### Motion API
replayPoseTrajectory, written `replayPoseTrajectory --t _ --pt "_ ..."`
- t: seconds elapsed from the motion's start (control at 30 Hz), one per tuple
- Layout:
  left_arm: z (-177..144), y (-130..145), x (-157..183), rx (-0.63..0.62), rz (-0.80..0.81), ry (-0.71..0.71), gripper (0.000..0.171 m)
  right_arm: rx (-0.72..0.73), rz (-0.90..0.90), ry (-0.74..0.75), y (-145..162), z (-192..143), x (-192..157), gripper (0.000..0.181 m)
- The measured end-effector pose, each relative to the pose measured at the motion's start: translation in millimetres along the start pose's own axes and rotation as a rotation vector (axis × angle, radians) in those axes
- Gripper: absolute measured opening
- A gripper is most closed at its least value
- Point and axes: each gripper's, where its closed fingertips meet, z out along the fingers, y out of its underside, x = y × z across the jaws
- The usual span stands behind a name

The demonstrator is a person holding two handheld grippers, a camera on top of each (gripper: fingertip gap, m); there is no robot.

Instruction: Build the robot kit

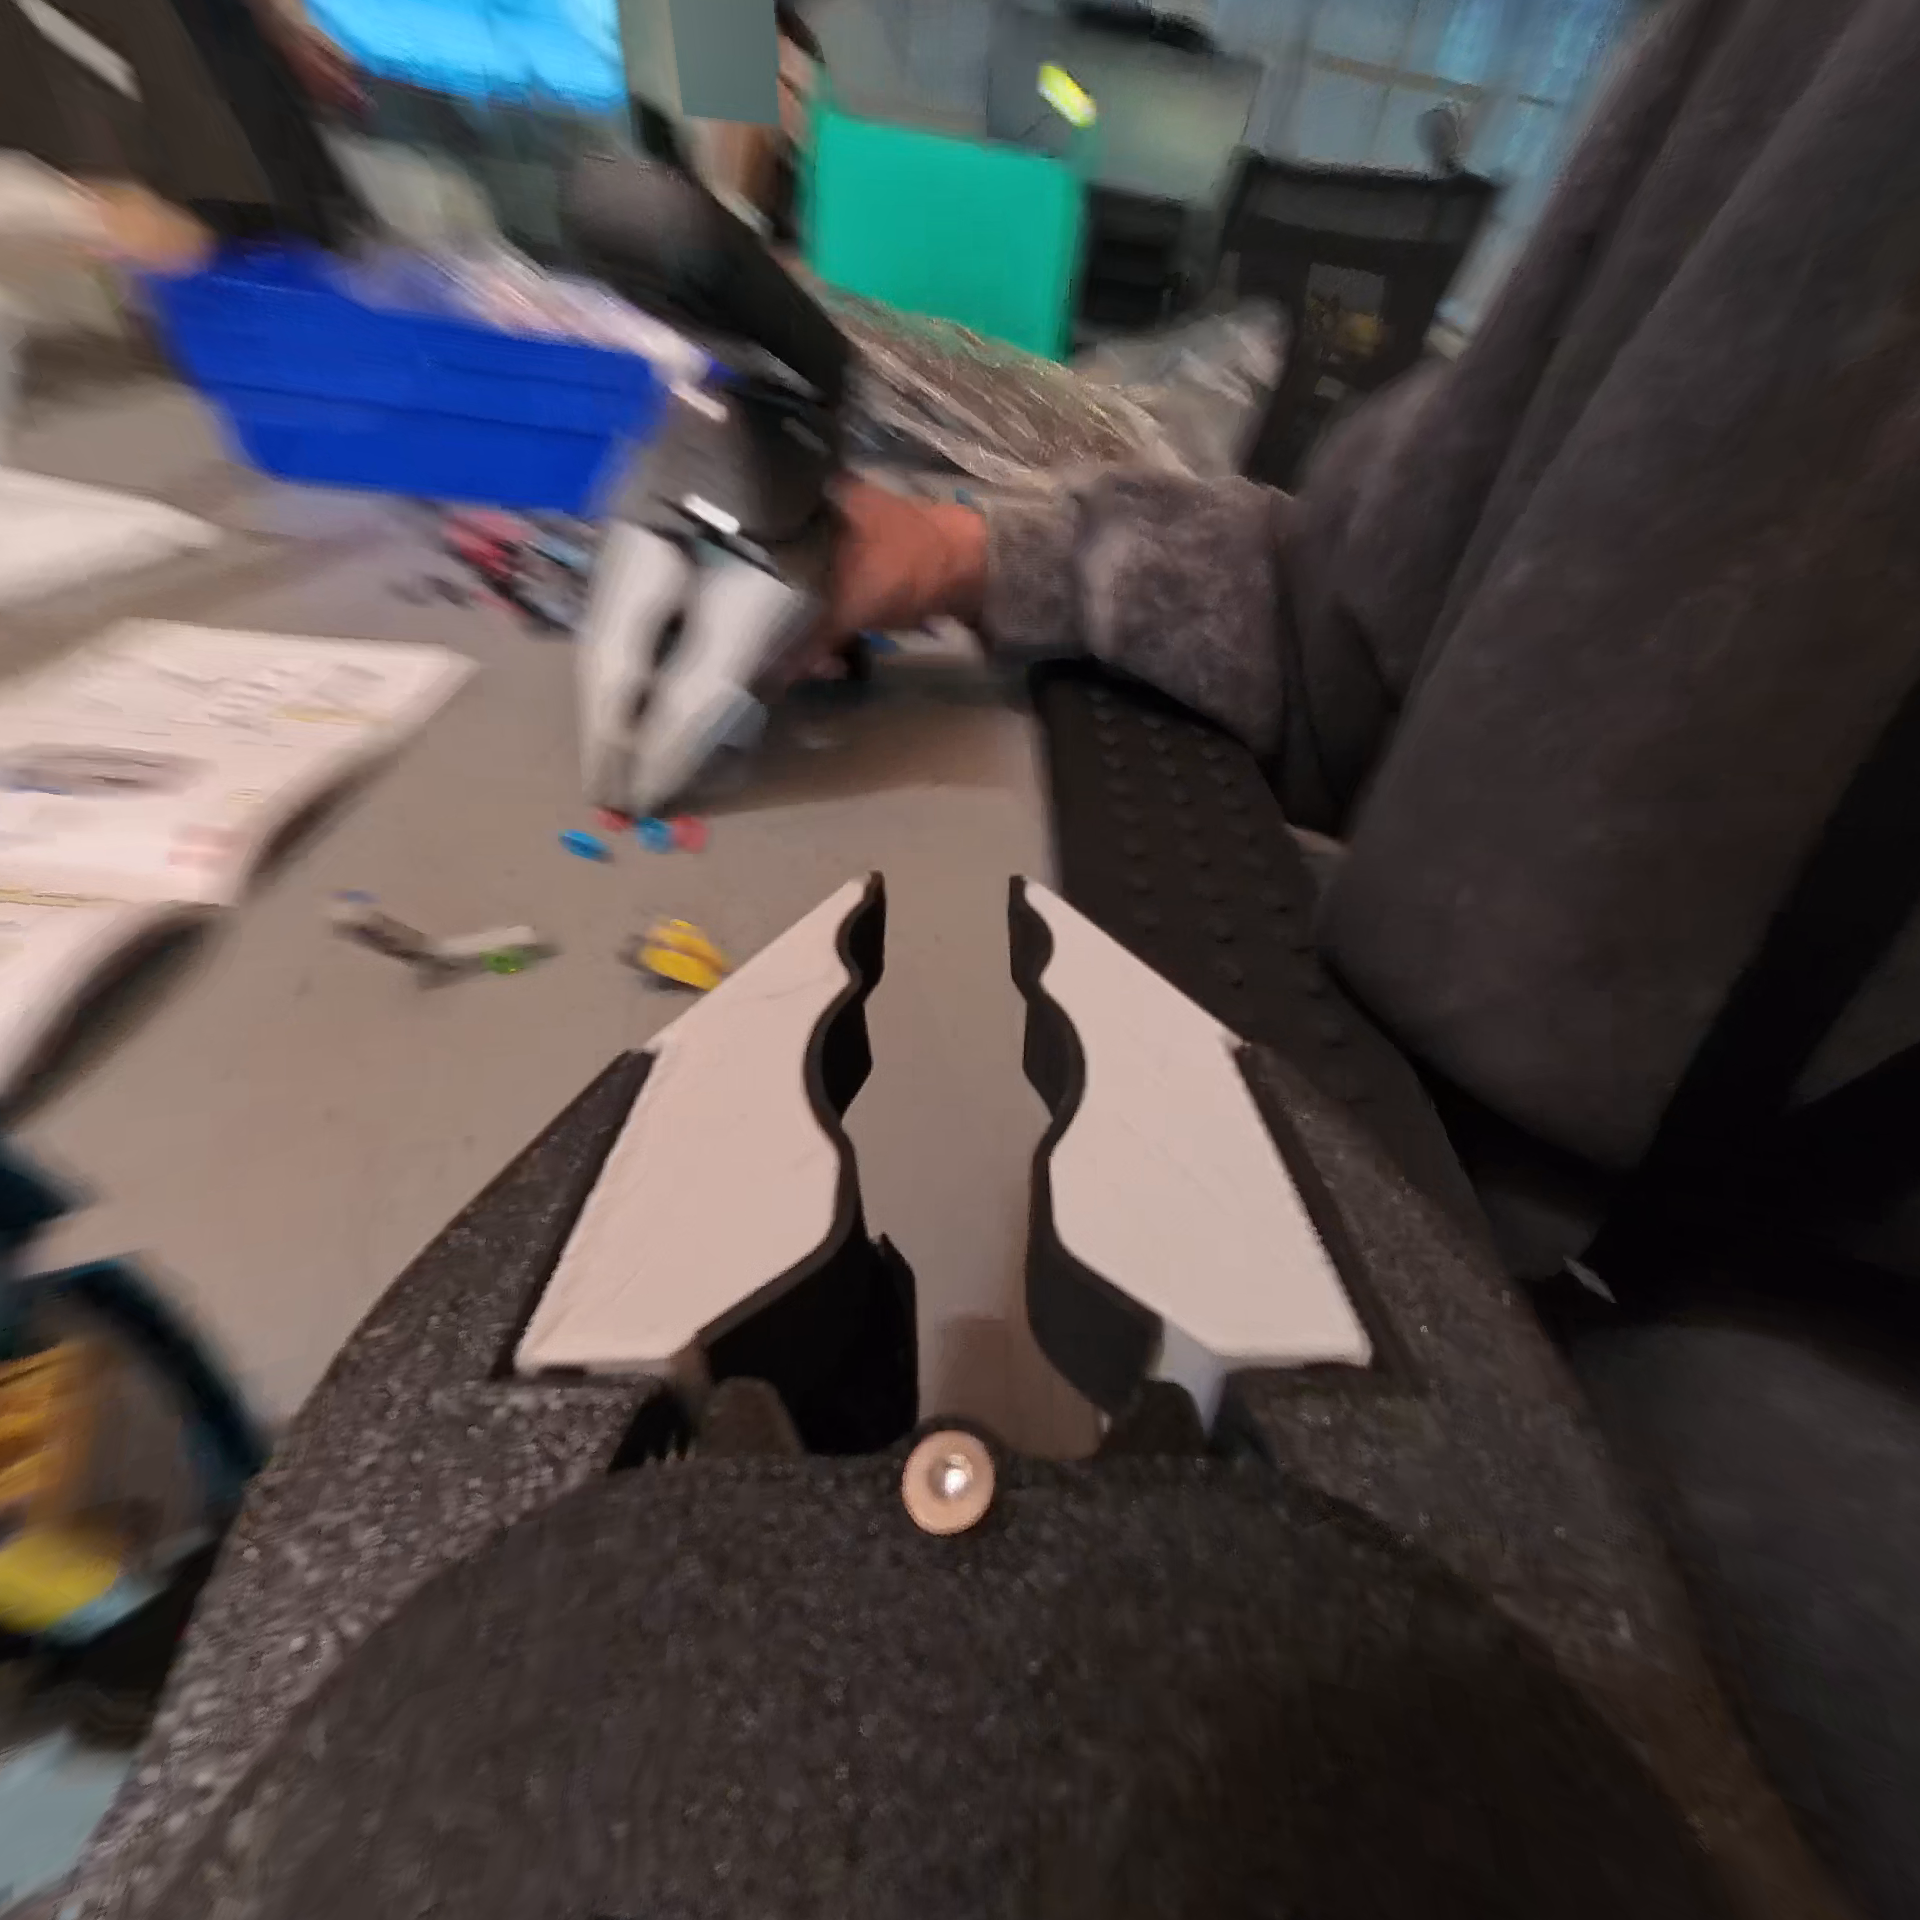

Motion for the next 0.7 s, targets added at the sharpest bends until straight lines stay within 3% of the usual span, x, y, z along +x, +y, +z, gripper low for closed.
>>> replayPoseTrajectory --t 0.07,0.13,0.23,0.3,0.57,0.7 --pt "-5 -7 -14 0.047 0.044 -0.100 0.022 0.016 -0.071 0.030 -9 1 -4 0.003" --pt "-8 -9 -27 0.051 0.076 -0.182 0.022 0.132 -0.091 -0.014 -37 -3 -21 0.002" --pt "-7 -4 -34 0.009 0.119 -0.235 0.022 0.333 0.005 -0.230 -84 -13 -58 0.003" --pt "-6 -1 -34 -0.018 0.183 -0.259 0.022 0.387 0.056 -0.371 -99 -16 -80 0.003" --pt "6 21 -18 -0.151 0.699 -0.345 0.021 0.386 0.097 -0.604 -114 -11 -126 0.003" --pt "7 24 -11 -0.161 0.783 -0.348 0.021 0.322 0.059 -0.655 -107 -3 -146 0.003"
